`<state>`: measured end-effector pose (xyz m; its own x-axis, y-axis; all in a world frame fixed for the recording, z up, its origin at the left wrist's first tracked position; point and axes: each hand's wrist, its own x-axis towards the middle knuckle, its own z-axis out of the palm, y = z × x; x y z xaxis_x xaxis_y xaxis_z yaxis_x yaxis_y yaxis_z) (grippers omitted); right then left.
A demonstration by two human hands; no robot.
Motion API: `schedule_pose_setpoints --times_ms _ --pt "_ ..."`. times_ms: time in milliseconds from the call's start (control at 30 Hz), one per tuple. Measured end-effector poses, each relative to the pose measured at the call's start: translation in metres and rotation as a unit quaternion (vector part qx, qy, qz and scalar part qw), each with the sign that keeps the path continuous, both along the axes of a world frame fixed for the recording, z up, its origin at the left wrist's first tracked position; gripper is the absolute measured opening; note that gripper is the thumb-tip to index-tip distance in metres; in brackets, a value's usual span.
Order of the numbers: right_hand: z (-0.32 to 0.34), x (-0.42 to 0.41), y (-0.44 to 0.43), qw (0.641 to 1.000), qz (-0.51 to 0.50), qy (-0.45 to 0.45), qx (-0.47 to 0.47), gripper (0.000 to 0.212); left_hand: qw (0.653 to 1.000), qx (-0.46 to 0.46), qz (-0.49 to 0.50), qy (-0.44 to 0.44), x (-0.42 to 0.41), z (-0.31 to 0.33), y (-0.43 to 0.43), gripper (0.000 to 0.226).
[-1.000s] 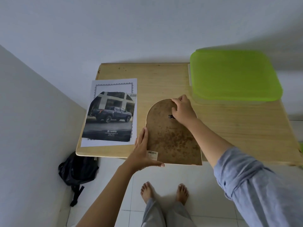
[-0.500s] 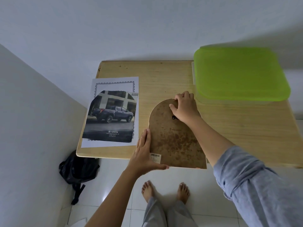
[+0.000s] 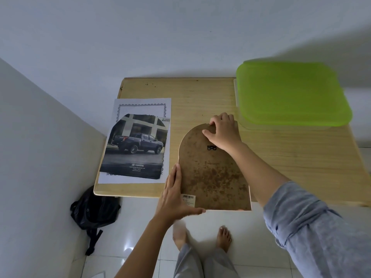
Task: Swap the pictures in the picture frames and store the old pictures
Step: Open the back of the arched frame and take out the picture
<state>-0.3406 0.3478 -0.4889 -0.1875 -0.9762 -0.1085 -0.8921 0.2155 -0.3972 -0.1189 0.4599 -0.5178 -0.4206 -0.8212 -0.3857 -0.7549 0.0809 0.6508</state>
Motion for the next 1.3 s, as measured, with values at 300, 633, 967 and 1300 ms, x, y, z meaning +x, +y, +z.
schedule_pose_setpoints --times_ms 300,633,967,1300 --pt "0.009 0.014 -0.013 1.0 -0.004 -0.021 0.009 0.044 1.0 -0.012 0.026 0.005 0.003 0.0 0.001 0.145" --pt "0.022 -0.01 0.001 0.978 -0.019 -0.203 0.051 0.047 0.999 -0.013 0.029 -0.009 0.001 0.0 0.001 0.142" --pt "0.035 -0.018 0.006 0.971 -0.097 -0.216 0.027 0.059 0.999 -0.02 0.013 -0.027 0.002 0.004 0.002 0.14" --pt "0.02 -0.031 0.072 0.871 -0.141 -0.467 0.063 0.069 0.999 -0.025 0.024 -0.029 0.0 0.005 0.003 0.142"
